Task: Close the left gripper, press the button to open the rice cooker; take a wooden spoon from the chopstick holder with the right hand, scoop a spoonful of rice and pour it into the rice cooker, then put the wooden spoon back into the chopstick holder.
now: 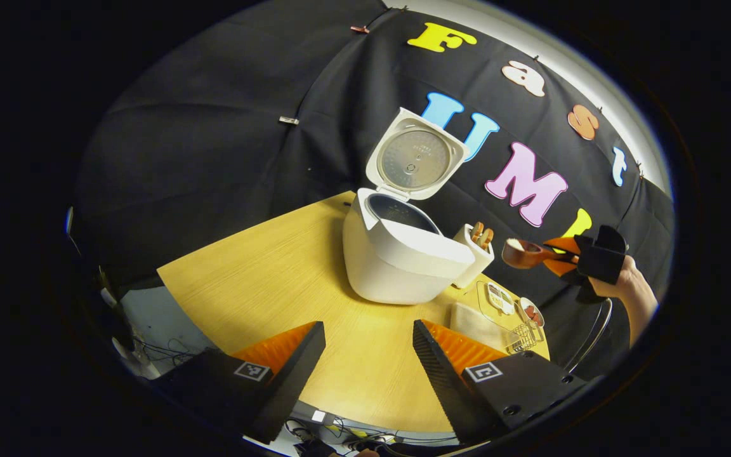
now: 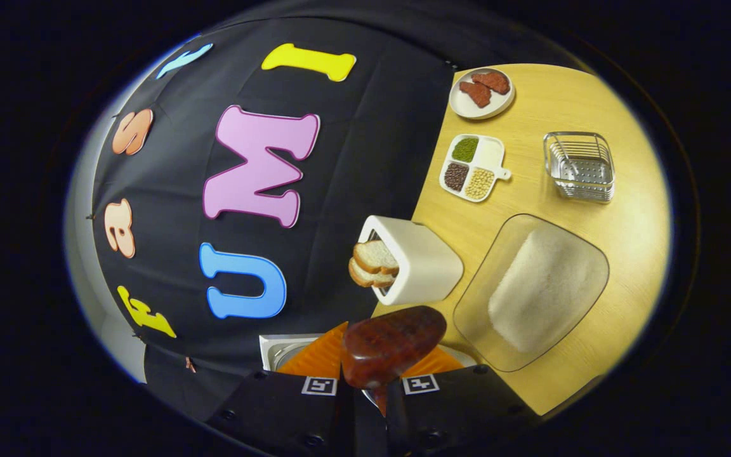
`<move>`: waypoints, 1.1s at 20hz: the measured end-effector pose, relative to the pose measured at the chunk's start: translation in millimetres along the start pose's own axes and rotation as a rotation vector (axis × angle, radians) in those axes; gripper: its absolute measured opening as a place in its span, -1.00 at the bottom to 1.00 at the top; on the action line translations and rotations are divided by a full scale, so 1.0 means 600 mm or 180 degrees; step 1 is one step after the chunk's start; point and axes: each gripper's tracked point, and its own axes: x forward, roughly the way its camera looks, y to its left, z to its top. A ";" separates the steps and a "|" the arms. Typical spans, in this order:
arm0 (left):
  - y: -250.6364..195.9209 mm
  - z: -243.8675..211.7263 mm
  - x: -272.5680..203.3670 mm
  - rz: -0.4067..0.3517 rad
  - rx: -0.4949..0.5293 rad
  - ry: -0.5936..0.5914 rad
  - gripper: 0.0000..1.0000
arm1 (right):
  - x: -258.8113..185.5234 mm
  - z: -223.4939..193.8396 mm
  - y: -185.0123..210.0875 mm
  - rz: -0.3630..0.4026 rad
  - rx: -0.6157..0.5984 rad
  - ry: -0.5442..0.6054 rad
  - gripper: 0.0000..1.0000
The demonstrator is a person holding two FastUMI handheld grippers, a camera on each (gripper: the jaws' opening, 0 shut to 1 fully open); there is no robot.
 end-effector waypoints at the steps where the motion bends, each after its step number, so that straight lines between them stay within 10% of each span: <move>1: 0.007 0.000 0.000 0.0022 0.0031 -0.0002 0.92 | 0.006 -0.016 0.020 0.0042 -0.0053 0.0051 -0.54; 8: 0.040 0.019 0.012 0.0089 0.0007 -0.0021 0.92 | 0.071 -0.104 0.120 0.0282 -0.0235 0.0218 -0.55; 22: 0.126 0.001 0.009 0.0457 -0.0176 0.0137 0.92 | 0.209 -0.281 0.144 0.0623 -0.2188 0.0078 -0.55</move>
